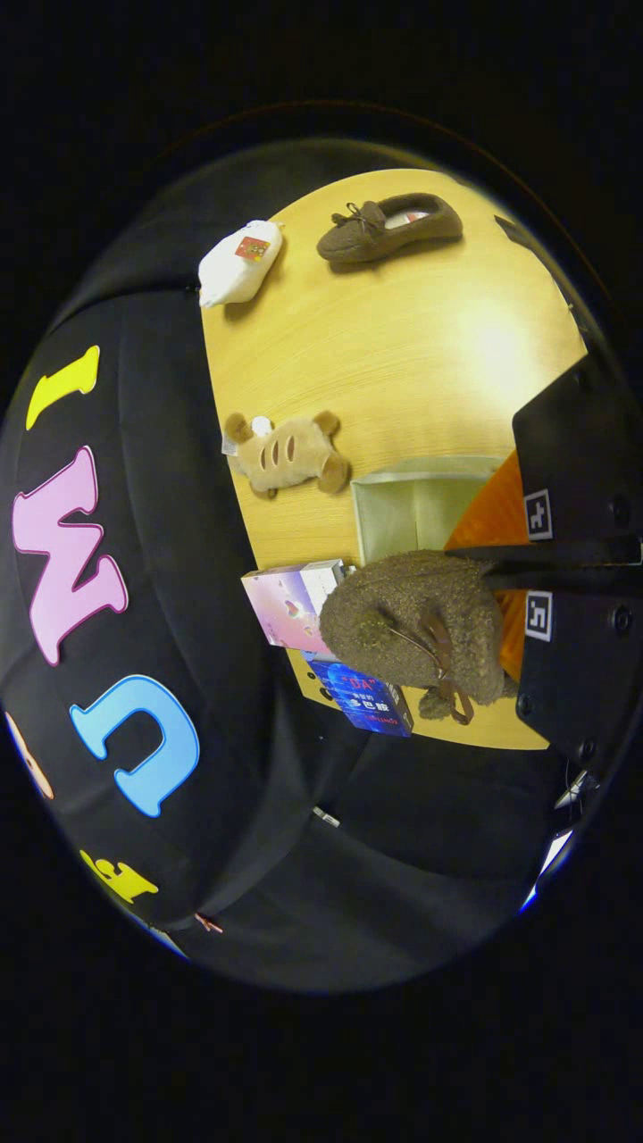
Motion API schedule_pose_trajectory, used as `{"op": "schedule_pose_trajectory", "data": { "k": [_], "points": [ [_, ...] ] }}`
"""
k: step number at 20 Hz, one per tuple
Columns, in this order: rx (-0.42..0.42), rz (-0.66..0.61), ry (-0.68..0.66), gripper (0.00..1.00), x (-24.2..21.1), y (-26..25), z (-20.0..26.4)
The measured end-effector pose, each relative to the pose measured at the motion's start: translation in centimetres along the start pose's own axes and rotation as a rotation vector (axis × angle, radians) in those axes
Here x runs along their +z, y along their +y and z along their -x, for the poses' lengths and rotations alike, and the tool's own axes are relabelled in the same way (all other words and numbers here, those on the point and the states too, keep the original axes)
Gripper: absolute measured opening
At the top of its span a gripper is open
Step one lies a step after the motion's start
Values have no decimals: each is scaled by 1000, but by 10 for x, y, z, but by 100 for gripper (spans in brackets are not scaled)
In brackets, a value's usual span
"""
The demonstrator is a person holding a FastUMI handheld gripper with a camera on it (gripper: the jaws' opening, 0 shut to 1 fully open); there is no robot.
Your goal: Open the storage box then place both shoes into the box .Put the left shoe in first, then the right shoe, with the right side of both shoes facing outward in a uniform manner.
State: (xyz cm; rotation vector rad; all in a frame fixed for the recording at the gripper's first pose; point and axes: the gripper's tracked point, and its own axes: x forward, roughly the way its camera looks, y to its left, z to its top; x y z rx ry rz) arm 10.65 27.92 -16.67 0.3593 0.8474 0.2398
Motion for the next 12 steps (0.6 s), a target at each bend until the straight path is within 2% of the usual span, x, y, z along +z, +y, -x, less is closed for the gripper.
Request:
{"op": "schedule_pose_trajectory", "data": {
  "k": [7,12],
  "points": [
    [-103,-22,73,7,-45,13,-66],
    [-121,-20,134,8,-64,16,-89]
  ]
}}
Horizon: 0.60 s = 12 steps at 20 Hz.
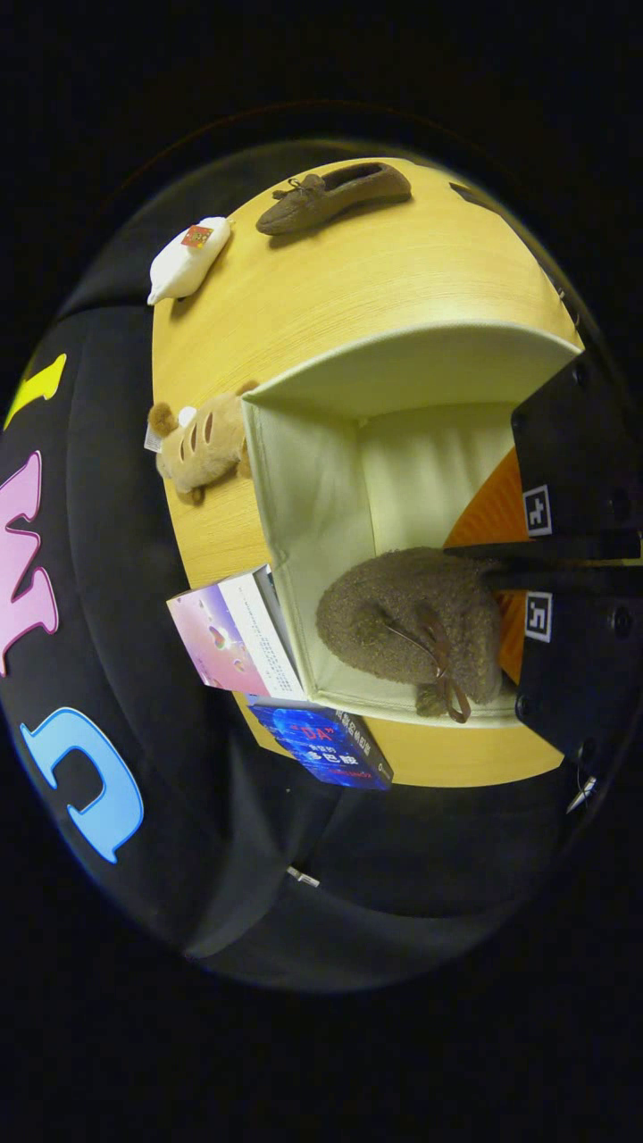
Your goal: Open the storage box then place both shoes into the box .Put the left shoe in first, then the right shoe, with the right side of both shoes facing outward in a uniform manner.
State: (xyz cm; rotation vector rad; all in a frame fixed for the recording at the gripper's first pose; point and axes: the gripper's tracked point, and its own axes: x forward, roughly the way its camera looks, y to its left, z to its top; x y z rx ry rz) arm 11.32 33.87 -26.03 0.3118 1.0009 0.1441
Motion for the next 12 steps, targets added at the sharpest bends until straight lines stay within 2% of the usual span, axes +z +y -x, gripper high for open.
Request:
{"op": "schedule_pose_trajectory", "data": {
  "k": [1,4,6,7,12],
  "points": [
    [9,2,30,15,-8,3,-2],
    [31,57,102,48,-27,5,5],
    [88,106,64,83,-21,11,20],
    [85,125,56,100,-22,11,18],
    [132,197,-41,99,7,-3,68]
  ]
}}
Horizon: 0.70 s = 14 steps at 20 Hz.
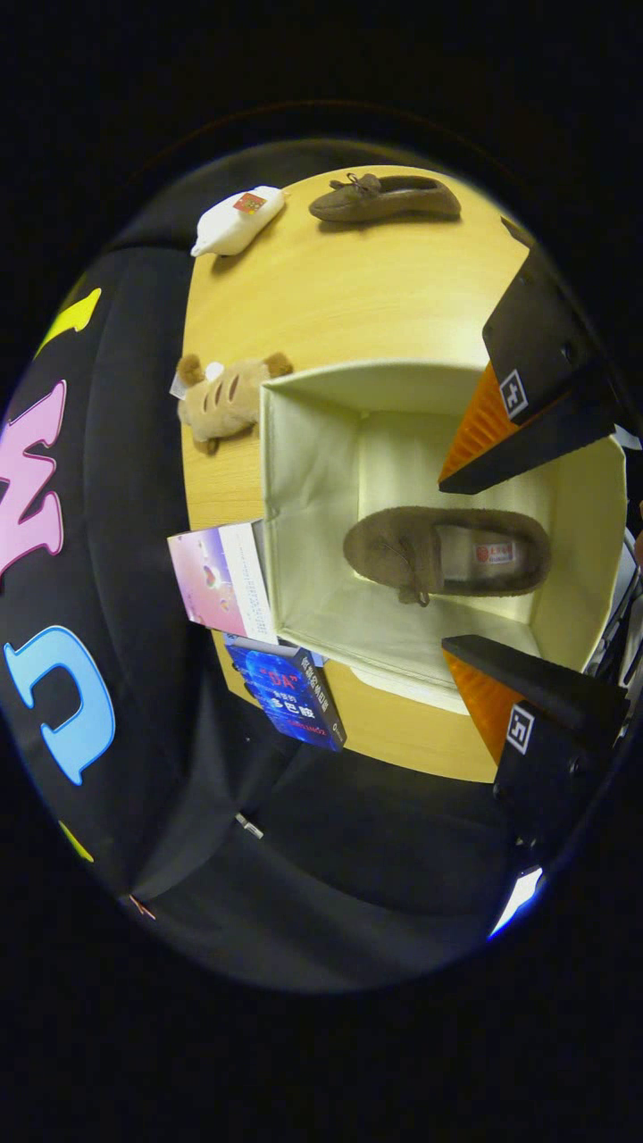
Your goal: Open the storage box then place both shoes into the box .Put the left shoe in first, then the right shoe, with the right side of both shoes facing outward in a uniform manner.
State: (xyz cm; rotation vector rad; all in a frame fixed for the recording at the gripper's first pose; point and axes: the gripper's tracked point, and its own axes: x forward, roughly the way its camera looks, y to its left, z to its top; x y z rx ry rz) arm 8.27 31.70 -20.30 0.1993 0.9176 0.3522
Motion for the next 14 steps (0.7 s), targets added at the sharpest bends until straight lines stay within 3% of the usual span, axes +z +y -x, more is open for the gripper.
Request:
{"op": "schedule_pose_trajectory", "data": {
  "k": [4,8,14],
  "points": [
    [-33,58,-122,99,27,-51,53],
    [-138,101,-203,99,43,-135,95],
    [-276,30,-186,99,31,-271,120]
  ]
}}
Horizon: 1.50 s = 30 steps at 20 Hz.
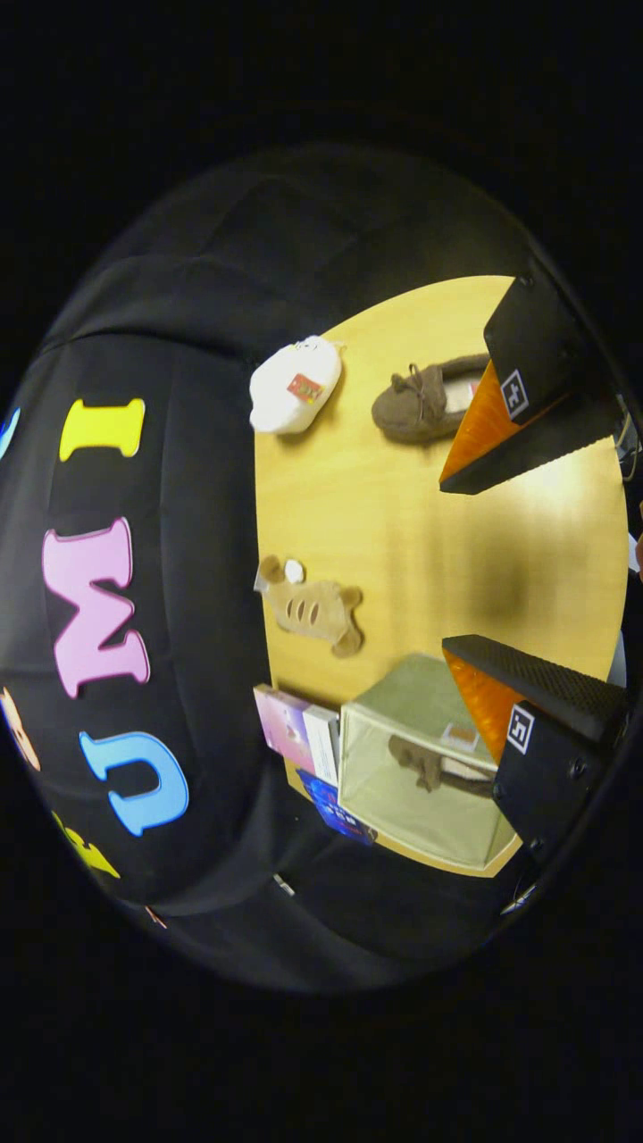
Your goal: Open the storage box then place both shoes into the box .Put the left shoe in first, then the right shoe, with the right side of both shoes facing outward in a uniform manner.
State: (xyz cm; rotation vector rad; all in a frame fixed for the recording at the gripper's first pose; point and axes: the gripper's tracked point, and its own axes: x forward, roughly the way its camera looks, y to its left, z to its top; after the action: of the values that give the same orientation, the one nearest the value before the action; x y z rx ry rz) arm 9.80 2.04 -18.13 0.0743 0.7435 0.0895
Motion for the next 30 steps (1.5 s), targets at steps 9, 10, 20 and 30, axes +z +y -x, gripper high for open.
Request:
{"op": "schedule_pose_trajectory", "data": {
  "k": [9,10,20,30],
  "points": [
    [-124,60,112,99,-42,-161,-38],
    [-127,75,119,99,-44,-173,-45],
    [-76,96,207,100,-65,-209,-131],
    [-63,-50,204,10,-68,-207,-144]
  ]
}}
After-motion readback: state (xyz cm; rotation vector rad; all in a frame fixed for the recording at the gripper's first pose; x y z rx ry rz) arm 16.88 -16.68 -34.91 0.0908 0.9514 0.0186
